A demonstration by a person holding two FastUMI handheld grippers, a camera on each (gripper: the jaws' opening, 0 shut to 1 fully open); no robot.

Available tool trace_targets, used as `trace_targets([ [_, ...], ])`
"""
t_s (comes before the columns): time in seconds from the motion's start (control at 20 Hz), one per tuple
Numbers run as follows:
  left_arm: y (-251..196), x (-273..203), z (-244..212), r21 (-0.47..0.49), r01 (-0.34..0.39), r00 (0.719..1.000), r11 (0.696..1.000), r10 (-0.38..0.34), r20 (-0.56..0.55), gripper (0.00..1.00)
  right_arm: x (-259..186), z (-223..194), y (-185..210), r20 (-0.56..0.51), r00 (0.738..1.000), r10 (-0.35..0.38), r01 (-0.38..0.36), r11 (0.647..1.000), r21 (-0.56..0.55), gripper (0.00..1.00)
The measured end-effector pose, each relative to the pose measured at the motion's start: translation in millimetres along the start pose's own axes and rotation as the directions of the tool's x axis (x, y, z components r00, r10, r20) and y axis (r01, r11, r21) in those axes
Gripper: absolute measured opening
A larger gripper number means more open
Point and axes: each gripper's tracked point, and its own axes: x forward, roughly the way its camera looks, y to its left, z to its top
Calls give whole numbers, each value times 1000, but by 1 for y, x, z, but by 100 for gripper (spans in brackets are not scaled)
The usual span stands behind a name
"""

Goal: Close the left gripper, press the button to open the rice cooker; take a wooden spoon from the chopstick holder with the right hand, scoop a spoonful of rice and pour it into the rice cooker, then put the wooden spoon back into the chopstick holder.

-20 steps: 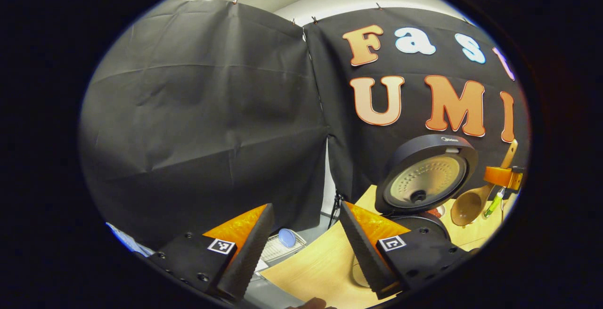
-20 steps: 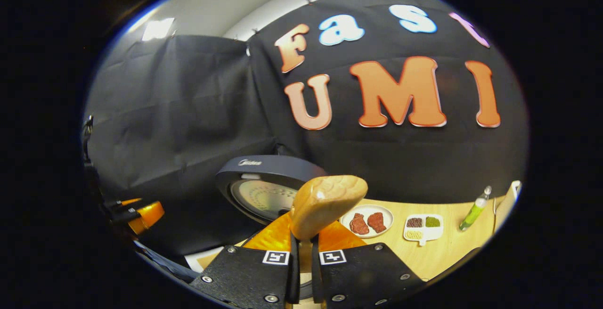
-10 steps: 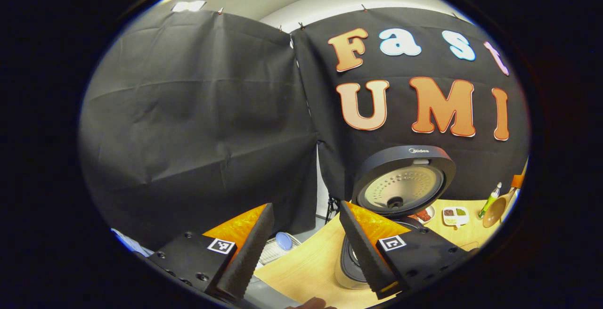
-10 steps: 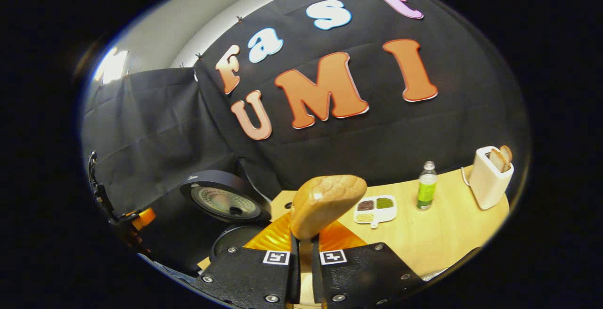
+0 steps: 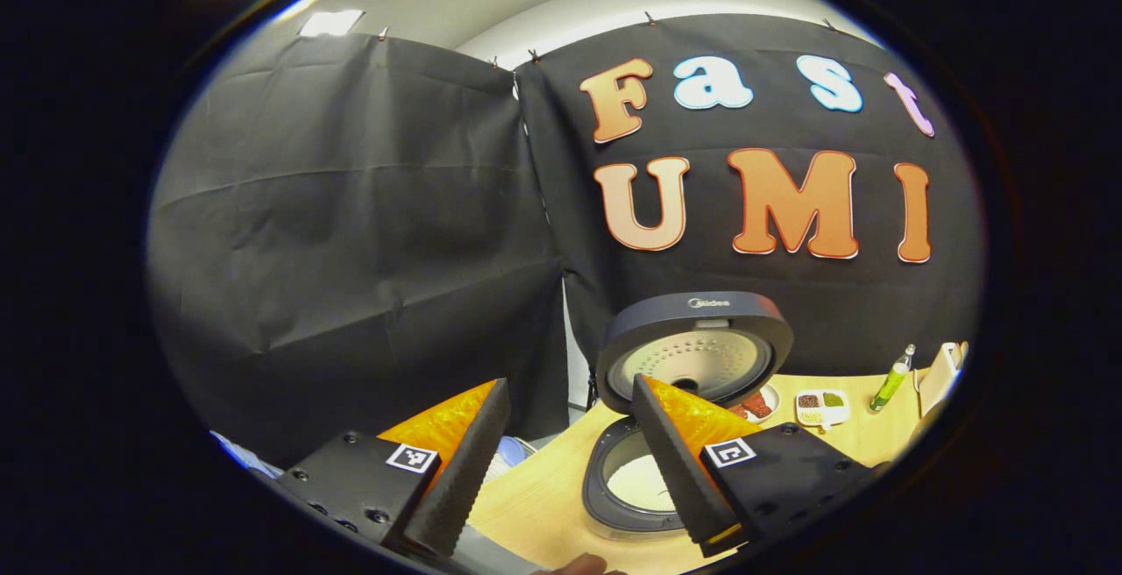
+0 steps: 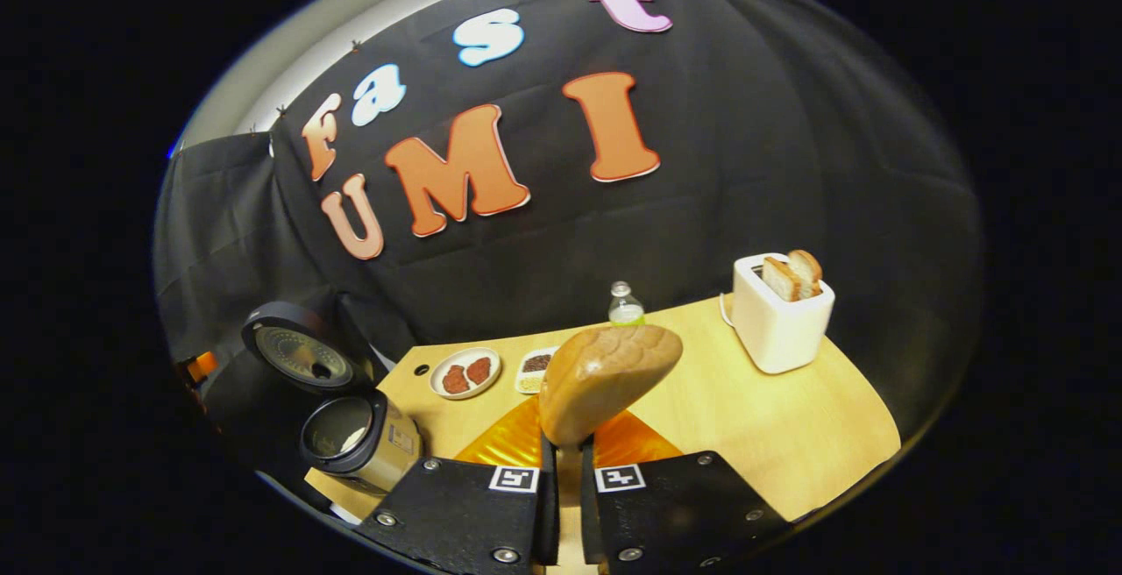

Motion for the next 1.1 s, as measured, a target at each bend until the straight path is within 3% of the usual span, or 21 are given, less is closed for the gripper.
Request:
trace_targets([
  [0.1,-17,-1,3,11,18,1000,1000,-18,4,87,-7,-9,-29,-13,998,-59,60,998,15,10],
  [0.3,-46,-2,8,19,45,999,999,-45,5,87,-20,-40,-61,-79,991,-110,116,991,71,10],
  [0.45,-61,0,20,36,58,998,998,-58,18,87,-25,-58,-67,-108,987,-121,132,987,95,9],
  [0.5,-67,0,24,40,67,997,997,-68,24,100,-25,-65,-69,-116,985,-127,139,985,99,10],
  [0.95,-87,25,44,88,125,991,988,-129,43,100,-14,-127,-77,-197,958,-208,235,964,127,9],
  [1.1,-84,36,52,95,130,989,987,-136,50,90,-14,-138,-79,-216,949,-227,261,954,144,10],
])
